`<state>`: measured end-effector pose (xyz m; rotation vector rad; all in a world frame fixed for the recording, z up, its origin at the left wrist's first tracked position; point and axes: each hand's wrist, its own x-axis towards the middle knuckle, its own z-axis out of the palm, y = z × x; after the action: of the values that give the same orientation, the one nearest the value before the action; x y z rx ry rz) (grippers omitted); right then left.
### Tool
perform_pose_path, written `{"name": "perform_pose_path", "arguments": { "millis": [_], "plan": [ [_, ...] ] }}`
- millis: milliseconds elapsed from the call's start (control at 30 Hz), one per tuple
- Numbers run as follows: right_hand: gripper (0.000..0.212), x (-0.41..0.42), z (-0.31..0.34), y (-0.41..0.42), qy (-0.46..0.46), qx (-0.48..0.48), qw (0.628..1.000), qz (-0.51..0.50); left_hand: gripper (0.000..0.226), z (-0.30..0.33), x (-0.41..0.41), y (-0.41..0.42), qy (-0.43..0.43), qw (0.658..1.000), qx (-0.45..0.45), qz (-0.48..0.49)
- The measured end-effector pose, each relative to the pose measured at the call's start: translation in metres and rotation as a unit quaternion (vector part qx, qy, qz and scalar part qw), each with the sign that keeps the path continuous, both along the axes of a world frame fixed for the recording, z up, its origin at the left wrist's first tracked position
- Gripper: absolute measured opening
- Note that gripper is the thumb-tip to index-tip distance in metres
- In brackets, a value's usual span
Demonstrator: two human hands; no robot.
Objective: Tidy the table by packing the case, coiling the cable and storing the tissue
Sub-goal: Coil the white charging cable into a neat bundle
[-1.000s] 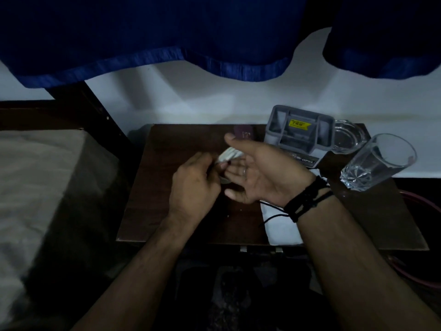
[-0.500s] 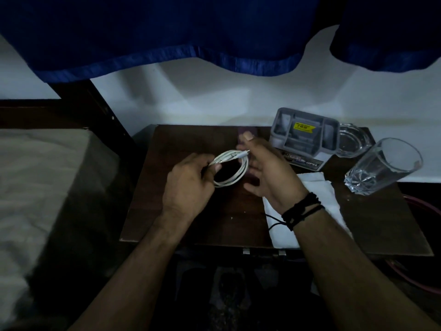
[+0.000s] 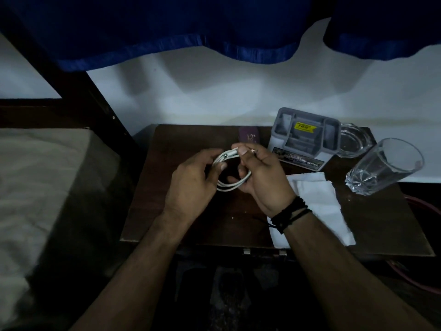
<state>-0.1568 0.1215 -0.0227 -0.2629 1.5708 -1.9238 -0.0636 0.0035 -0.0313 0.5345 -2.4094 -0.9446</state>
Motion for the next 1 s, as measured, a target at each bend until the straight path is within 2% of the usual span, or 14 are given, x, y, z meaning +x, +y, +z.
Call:
{"name": "perform_pose_path", "arguments": {
  "millis": [100, 233, 467, 700, 900, 1000],
  "plan": [
    [0.019, 0.000, -0.004, 0.000, 0.079, 0.025, 0.997, -0.008, 0.040, 0.004, 0.001, 0.005, 0.032, 0.999, -0.021, -0.006],
    [0.020, 0.004, -0.004, 0.000, 0.144, 0.054, 0.988, 0.013, 0.021, 0.009, -0.001, 0.007, 0.061, 0.996, -0.067, -0.014],
    [0.018, 0.006, -0.007, -0.003, 0.127, 0.037, 0.991, 0.028, 0.012, 0.013, -0.001, 0.003, 0.039, 0.992, -0.120, 0.013],
    [0.018, 0.005, -0.001, -0.001, 0.025, 0.001, 1.000, 0.006, 0.011, 0.013, 0.001, 0.006, 0.019, 0.995, -0.087, 0.032],
    [0.018, 0.006, 0.001, 0.000, -0.050, -0.039, 0.998, 0.012, 0.014, 0.012, -0.001, 0.003, 0.006, 0.998, 0.041, 0.041],
    [0.016, 0.004, 0.003, 0.001, -0.072, -0.052, 0.996, 0.004, 0.007, 0.015, -0.001, 0.002, 0.007, 0.985, 0.167, 0.046]
  ]
}}
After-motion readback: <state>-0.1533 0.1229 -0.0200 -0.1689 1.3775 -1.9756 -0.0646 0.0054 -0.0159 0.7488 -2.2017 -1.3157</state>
